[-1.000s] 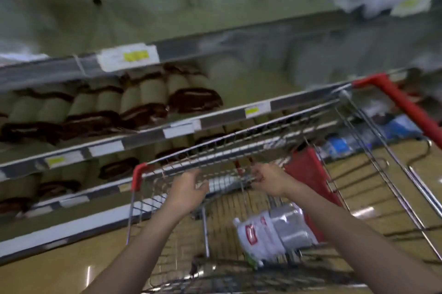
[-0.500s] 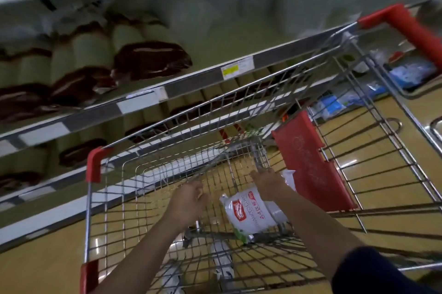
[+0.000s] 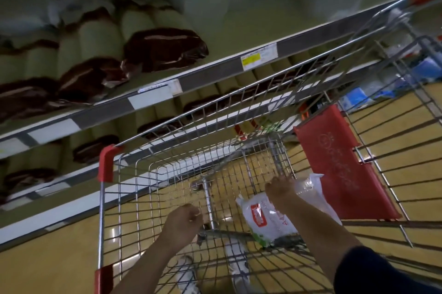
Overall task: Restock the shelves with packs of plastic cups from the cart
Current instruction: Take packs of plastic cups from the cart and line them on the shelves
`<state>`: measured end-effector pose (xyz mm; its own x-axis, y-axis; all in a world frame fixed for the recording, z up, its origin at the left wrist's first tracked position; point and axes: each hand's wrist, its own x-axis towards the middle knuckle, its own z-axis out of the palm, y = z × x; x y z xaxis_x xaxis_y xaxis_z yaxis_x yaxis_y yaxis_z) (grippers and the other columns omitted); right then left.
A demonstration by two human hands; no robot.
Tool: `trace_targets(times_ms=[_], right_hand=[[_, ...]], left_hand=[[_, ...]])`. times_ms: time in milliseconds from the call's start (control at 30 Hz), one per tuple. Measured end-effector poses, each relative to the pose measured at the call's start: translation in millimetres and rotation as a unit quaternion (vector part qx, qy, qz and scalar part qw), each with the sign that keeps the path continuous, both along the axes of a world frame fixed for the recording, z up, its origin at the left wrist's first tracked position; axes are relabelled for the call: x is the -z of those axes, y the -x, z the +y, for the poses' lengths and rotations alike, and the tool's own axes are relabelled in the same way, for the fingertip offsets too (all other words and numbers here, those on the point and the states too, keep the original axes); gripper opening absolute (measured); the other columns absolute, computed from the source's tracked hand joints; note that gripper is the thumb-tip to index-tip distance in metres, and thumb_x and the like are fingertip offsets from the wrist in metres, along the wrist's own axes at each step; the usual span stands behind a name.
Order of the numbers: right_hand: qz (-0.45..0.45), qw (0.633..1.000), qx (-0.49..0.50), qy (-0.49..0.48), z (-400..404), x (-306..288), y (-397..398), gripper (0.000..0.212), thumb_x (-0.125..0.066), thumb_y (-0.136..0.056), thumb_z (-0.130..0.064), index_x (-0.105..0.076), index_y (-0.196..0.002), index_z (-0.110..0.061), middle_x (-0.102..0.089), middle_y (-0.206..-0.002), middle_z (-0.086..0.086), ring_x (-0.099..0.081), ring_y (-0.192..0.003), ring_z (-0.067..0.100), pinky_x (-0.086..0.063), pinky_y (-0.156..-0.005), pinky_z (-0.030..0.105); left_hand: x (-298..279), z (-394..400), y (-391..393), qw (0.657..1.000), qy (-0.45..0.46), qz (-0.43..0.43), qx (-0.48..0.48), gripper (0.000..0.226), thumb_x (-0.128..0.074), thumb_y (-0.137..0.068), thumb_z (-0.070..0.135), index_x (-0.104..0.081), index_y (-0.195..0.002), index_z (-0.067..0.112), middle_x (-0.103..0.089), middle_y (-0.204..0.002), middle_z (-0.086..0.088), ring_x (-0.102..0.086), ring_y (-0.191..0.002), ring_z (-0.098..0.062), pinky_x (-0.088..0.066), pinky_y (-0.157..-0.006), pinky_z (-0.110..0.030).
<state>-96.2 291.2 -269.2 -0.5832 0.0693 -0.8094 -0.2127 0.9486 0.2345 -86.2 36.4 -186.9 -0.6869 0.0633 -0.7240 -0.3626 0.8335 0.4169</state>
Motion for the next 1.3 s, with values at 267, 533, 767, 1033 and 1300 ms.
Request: trace_targets(times_ms=[267,533,767,1033,1300], right_hand=[[-0.026,0.998,0.032,0.05,-17.5,-33.5,1.8,0.083,-0.077,-0.071,-0.031,-0.035,-0.137,-0.002,-0.051,-0.133,0.019,-0.053,-0.12,0.036,-0.044,-0.101,0.047],[0.065,0.848,0.288,0.441,-33.6,-150.0,36.9,0.063,-0.085,-0.059,-0.025,-0.046,-0.109,-0.02,-0.062,-0.103,-0.006,-0.062,-0.089,0.01,-0.052,-0.068,0.024],[0.109,0.765,0.287,0.567,-84.8,-256.0,68.7,0.068,-0.087,-0.06,-0.025,-0.046,-0.114,-0.021,-0.065,-0.108,-0.004,-0.066,-0.095,0.009,-0.058,-0.08,0.031],[0.129,0.677,0.245,0.681,-172.4,-373.6,82.0,0.063,-0.084,-0.065,-0.017,-0.049,-0.116,-0.019,-0.068,-0.11,-0.002,-0.068,-0.098,0.011,-0.057,-0.084,0.033],[0.167,0.605,0.186,0.756,-283.4,-458.5,93.9,0.059,-0.083,-0.065,-0.013,-0.053,-0.116,-0.013,-0.072,-0.108,0.003,-0.071,-0.096,0.015,-0.057,-0.084,0.034]], left_hand=[[-18.2,-8.9,-2.3,0.999,-0.038,-0.003,-0.03,0.018,-0.053,-0.093,0.014,-0.055,-0.077,0.022,-0.059,-0.08,0.005,-0.056,-0.081,-0.013,-0.035,-0.057,-0.002],[-88.6,-23.5,-6.3,0.972,-0.182,-0.02,-0.15,0.013,-0.066,-0.086,0.029,-0.055,-0.092,0.033,-0.06,-0.095,0.008,-0.057,-0.083,-0.002,-0.045,-0.061,-0.017],[-169.1,-55.0,9.3,0.932,-0.29,0.093,-0.195,0.066,-0.086,-0.059,0.034,-0.053,-0.116,0.029,-0.069,-0.111,0.007,-0.068,-0.094,-0.004,-0.052,-0.069,-0.018],[-268.6,-119.2,15.3,0.881,-0.331,0.252,-0.226,0.059,-0.084,-0.062,0.01,-0.056,-0.111,0.028,-0.069,-0.109,0.008,-0.069,-0.088,0.002,-0.055,-0.064,-0.016],[-350.2,-234.6,32.9,0.84,-0.324,0.403,-0.162,0.056,-0.087,-0.058,0.025,-0.062,-0.108,0.029,-0.073,-0.105,0.015,-0.069,-0.095,-0.002,-0.056,-0.07,-0.018]])
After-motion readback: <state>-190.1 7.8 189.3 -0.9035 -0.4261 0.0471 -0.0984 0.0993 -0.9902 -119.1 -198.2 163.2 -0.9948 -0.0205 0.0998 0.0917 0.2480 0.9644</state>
